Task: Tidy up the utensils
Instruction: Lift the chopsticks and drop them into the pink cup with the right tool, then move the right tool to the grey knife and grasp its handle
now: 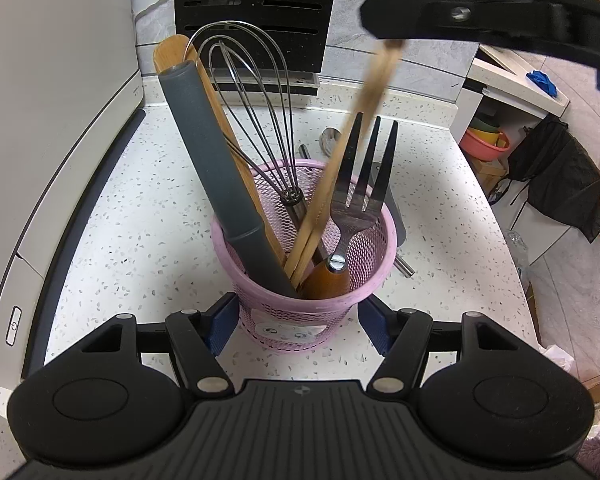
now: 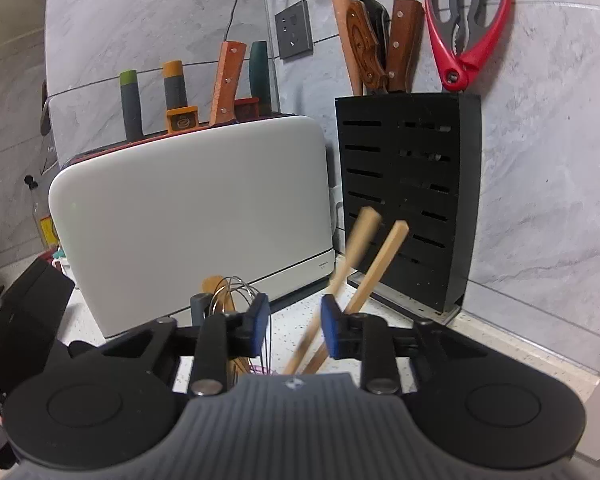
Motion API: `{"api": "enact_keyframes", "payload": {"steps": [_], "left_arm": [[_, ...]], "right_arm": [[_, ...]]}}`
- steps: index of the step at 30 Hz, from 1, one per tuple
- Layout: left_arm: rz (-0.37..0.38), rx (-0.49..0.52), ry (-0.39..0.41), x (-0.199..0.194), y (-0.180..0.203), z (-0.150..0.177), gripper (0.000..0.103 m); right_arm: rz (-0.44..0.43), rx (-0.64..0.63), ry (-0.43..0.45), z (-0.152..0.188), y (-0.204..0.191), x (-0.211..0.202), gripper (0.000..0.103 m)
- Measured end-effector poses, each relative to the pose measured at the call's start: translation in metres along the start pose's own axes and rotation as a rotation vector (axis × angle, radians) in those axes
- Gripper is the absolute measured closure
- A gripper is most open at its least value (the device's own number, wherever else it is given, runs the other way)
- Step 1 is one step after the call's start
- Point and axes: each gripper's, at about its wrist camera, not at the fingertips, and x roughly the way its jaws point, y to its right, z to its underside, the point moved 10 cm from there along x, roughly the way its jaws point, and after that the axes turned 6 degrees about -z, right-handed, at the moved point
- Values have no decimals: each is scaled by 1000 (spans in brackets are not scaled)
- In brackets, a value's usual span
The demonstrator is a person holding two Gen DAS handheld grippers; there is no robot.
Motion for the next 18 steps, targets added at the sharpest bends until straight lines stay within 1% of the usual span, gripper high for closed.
{"api": "enact_keyframes", "payload": {"steps": [3, 5, 7, 10, 13, 15, 16, 18], "left_arm": [[1, 0, -1, 0, 0, 0, 27], [0, 0, -3, 0, 1, 0, 27], [-4, 0, 1, -1, 0, -1, 27], [-13, -5, 5, 1, -1, -4, 31], [-27, -12, 4, 2, -4, -6, 32], [-25, -13, 0, 4, -5, -6, 32], [-24, -13, -2, 4, -4, -6, 32], [-27, -7, -3, 5, -3, -6, 32]], "right_arm": [[-11, 25, -11, -5, 3, -9, 66], [-1, 40, -22, -9, 9, -16, 66], [33, 52, -45, -12, 17, -23, 66], [38, 70, -77, -15, 25, -32, 66], [45, 40, -86, -19, 24, -43, 66], [25, 27, -83, -21, 19, -49, 65], [21, 26, -83, -21, 18, -52, 62], [17, 20, -88, -21, 16, -54, 62]]}}
